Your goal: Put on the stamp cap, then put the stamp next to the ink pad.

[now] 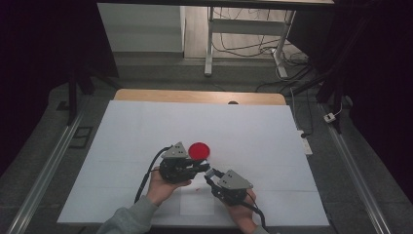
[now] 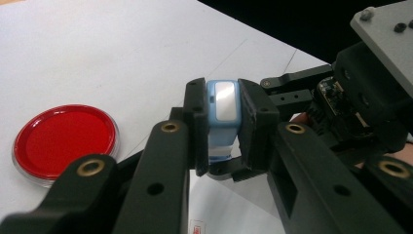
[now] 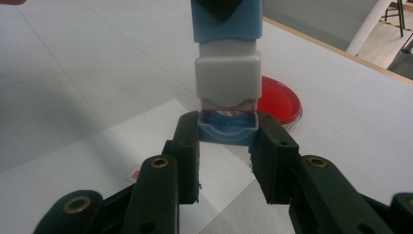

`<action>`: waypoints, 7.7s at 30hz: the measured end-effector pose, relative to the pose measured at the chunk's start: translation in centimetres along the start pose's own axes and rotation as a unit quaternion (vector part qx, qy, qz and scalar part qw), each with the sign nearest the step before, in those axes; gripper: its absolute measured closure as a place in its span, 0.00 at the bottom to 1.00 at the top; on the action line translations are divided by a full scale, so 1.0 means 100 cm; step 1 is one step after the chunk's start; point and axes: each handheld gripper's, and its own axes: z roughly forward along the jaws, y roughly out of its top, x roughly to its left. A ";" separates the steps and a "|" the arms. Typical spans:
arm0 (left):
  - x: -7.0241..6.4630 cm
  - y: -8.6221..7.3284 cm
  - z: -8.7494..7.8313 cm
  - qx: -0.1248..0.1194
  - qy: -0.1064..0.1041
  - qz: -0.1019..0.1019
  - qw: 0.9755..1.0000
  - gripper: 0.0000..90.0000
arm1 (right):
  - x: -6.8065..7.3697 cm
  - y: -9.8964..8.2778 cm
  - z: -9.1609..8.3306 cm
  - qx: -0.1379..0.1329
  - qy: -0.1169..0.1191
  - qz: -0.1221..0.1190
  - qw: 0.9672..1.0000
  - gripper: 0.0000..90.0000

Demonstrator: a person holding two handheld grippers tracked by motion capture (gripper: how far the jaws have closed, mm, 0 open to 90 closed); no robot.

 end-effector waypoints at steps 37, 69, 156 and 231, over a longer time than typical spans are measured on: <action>-0.004 -0.003 0.007 0.006 0.011 0.001 1.000 0.84 | 0.001 -0.001 -0.001 0.003 -0.017 -0.004 1.000 0.72; -0.003 -0.009 0.015 0.013 0.007 -0.007 1.000 0.84 | 0.005 0.002 -0.001 0.024 -0.032 -0.041 0.998 0.72; 0.029 -0.003 -0.044 0.003 0.033 -0.002 0.999 0.84 | -0.110 -0.048 -0.099 0.038 -0.047 0.091 0.994 0.53; 0.100 -0.021 0.003 0.098 0.174 -0.018 0.980 0.83 | -0.108 -0.050 -0.088 0.062 -0.039 0.071 0.995 0.53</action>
